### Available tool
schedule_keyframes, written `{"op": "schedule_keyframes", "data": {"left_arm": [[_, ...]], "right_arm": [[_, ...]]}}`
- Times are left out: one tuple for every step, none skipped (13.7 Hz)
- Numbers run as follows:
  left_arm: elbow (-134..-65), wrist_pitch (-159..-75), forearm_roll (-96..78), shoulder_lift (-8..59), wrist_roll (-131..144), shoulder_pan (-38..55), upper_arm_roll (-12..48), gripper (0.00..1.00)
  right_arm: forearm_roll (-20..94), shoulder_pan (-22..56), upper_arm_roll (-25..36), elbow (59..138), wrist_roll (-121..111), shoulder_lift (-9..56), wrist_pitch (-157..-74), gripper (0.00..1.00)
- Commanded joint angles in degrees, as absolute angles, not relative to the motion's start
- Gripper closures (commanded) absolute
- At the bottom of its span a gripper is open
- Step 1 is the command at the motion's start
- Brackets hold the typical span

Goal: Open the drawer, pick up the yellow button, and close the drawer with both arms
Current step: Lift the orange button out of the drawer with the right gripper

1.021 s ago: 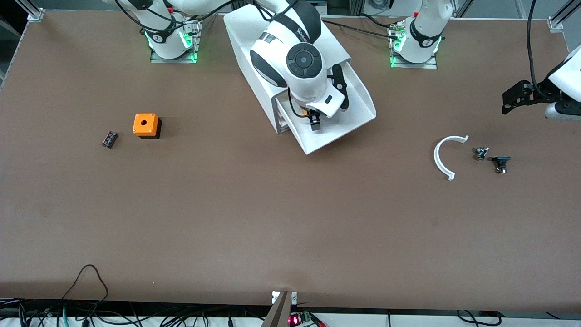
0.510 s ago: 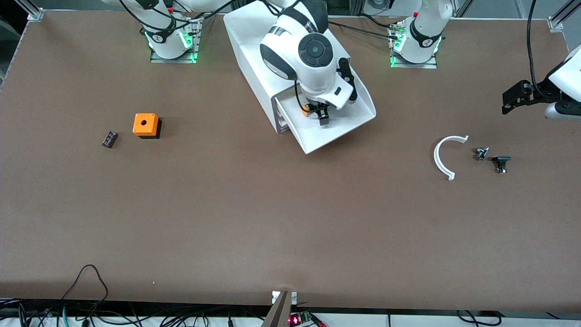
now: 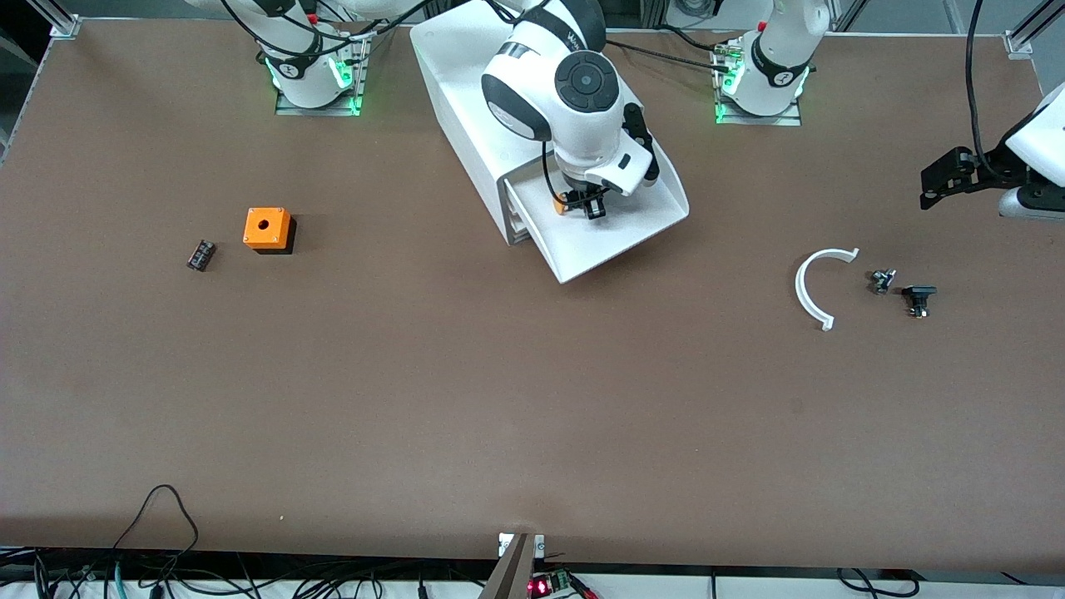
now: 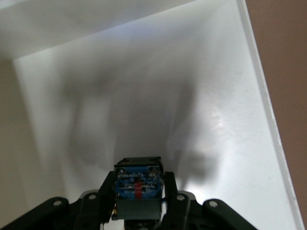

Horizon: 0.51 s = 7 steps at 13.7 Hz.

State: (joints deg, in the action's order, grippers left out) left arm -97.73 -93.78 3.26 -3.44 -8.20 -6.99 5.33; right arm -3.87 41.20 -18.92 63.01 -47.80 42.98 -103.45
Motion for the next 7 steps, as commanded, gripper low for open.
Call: {"op": "schedule_keyframes", "data": {"left_arm": [[-96.59,-93.34,3.87,-3.08,-7.82,-6.5,5.01,0.0],[-96.59,-93.34,3.87,-3.08,-7.82,-6.5,5.01,0.0],[-96.59,-93.34,3.87,-3.08,-7.82,-6.5,5.01,0.0],[-96.59,-93.34,3.87,-3.08,-7.82,-6.5,5.01,0.0],[-96.59,-93.34,3.87,-3.08,-7.82,-6.5,5.01,0.0],[-96.59,-93.34,3.87,-3.08,-7.82,-6.5,5.01,0.0],[-96.59,-93.34,3.87,-3.08,-7.82,-6.5,5.01,0.0]], "right_arm": [[-4.66,40.96,-19.51,61.61,-48.69,43.42,-102.3,0.67],[-4.66,40.87,-19.6,61.18,-48.6,43.07,-102.3,0.69],[-4.57,40.78,-19.43,60.65,-48.26,41.41,-102.48,0.7],[-4.48,40.61,-19.42,60.73,-47.99,40.27,-102.39,0.7],[-4.13,40.17,-19.34,60.82,-47.9,38.86,-102.39,0.71],[-3.78,38.86,-19.34,60.91,-47.29,37.37,-102.48,0.71],[-3.17,37.63,-19.34,61.0,-46.15,36.05,-102.48,0.71]]}}
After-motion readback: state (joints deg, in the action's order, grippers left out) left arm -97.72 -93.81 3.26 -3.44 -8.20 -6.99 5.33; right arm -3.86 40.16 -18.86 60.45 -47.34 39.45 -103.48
